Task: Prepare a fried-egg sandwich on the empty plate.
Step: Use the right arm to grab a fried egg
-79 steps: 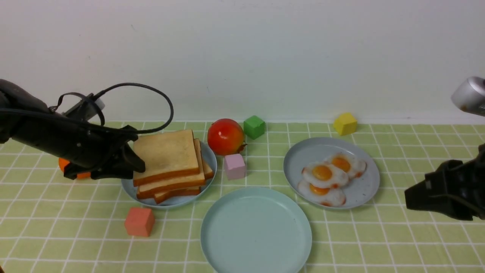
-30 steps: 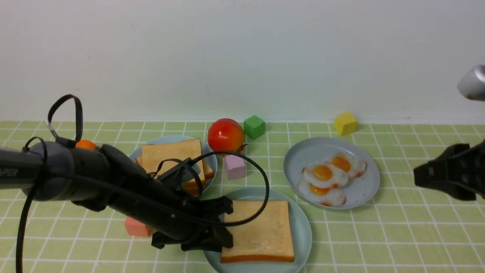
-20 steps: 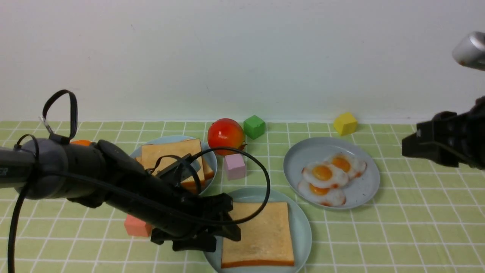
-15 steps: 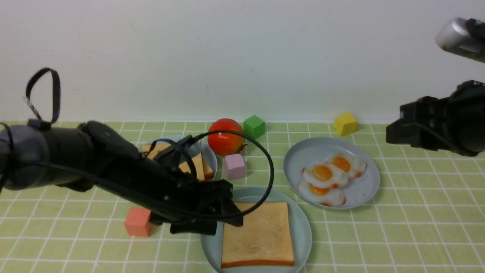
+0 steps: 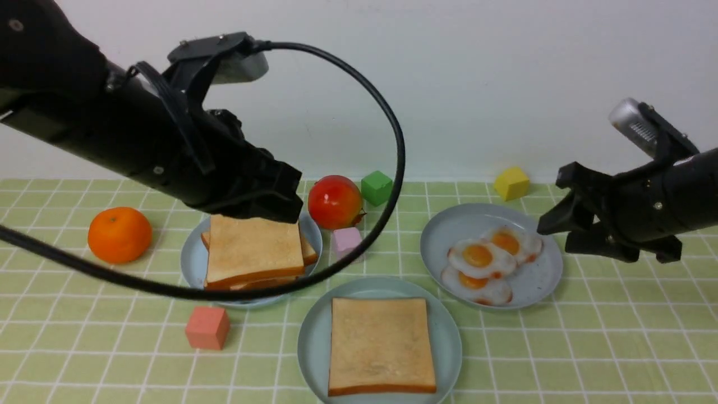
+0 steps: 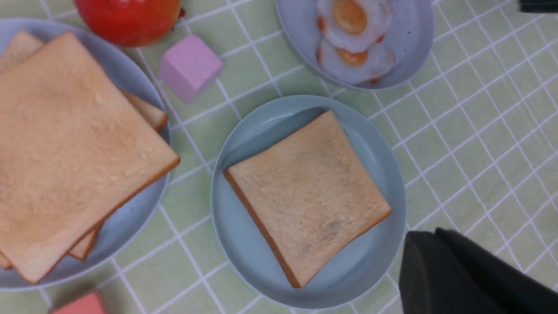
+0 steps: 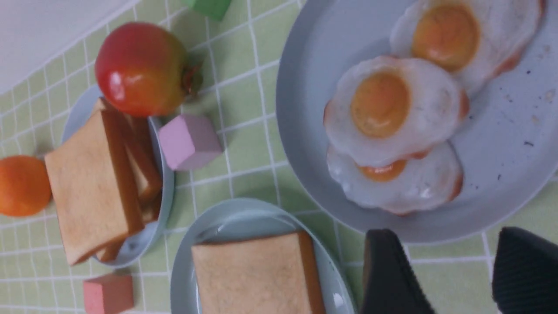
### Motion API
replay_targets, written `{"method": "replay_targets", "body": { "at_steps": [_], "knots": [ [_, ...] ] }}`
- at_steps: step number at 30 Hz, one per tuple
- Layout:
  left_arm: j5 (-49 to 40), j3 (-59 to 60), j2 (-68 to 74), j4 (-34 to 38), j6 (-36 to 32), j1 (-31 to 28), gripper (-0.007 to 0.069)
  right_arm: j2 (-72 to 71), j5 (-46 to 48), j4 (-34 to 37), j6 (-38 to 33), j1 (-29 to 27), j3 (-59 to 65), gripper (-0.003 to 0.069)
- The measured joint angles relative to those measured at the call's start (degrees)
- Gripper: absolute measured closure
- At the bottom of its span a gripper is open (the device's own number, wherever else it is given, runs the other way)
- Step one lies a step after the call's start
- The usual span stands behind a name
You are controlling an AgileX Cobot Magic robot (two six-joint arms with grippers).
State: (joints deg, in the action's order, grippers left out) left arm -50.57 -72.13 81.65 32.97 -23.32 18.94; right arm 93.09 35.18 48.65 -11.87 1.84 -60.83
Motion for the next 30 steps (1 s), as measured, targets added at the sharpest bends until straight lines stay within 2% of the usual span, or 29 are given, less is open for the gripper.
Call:
{"method": "replay_targets", "body": {
  "at_steps": [5, 9, 20, 24, 26, 27, 30],
  "knots": [
    [-0.7, 0.8, 0.0, 6.5, -7.3, 0.0, 0.0638, 6.9, -2.9, 11.3, -12.0, -0.6, -0.1, 0.0305],
    [-0.6, 1.3, 0.0, 7.3, -8.5, 0.0, 0.0638, 10.3, -4.1, 16.7, -18.6, -0.6, -0.2, 0.0305],
    [-0.6, 1.3, 0.0, 7.3, -8.7, 0.0, 0.0638, 16.4, -7.7, 22.1, -21.3, -0.6, -0.5, 0.0305],
    [-0.4, 1.3, 0.0, 7.1, -8.7, 0.0, 0.0638, 18.5, -8.4, 27.4, -23.0, -0.6, -0.5, 0.0305],
    [-0.4, 1.3, 0.0, 6.8, -8.7, 0.0, 0.0638, 20.2, -8.4, 32.8, -26.1, -0.6, -0.5, 0.0307],
    [-0.4, 1.3, 0.0, 6.8, -8.7, 0.0, 0.0638, 20.3, -8.4, 33.2, -26.4, -0.6, -0.5, 0.0309],
    [-0.4, 1.3, 0.0, 6.2, -8.7, 0.0, 0.0638, 21.6, -7.5, 39.7, -32.7, -0.6, -0.6, 0.0344]
  ]
}}
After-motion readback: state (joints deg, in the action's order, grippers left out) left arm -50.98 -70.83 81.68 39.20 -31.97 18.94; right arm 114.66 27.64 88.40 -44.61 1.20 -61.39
